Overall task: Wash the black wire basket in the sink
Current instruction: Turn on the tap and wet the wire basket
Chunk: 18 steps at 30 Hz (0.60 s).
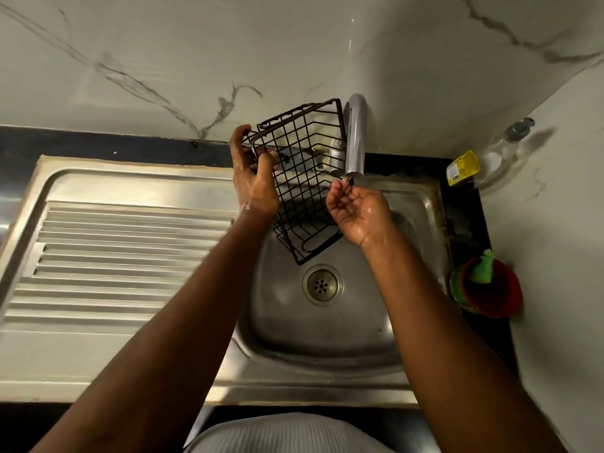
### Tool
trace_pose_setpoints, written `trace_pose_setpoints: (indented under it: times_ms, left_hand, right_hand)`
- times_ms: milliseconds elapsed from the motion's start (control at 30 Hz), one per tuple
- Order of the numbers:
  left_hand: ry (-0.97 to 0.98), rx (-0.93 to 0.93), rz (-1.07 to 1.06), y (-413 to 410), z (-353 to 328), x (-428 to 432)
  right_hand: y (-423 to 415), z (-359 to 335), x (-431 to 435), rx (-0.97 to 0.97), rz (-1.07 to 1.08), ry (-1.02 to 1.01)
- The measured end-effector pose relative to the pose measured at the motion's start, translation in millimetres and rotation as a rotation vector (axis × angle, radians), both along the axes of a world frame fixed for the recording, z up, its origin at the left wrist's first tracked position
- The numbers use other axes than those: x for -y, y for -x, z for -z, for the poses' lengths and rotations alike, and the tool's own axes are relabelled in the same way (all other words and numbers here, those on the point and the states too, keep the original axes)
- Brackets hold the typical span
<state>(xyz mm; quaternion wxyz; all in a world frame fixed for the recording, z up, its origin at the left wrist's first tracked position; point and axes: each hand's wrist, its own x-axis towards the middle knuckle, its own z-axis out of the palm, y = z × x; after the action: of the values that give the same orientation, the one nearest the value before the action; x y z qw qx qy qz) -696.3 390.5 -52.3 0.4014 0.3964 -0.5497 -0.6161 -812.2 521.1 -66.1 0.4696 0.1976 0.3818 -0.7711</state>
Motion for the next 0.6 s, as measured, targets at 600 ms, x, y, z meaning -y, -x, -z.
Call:
trace_pose_setpoints:
  times_ms: [600]
  left_hand:
    - [-0.036,0.054,-0.005,-7.2,-0.7,-3.8]
  right_hand:
    - [-10.9,52.7,-51.2,-2.181,-1.387,-1.072]
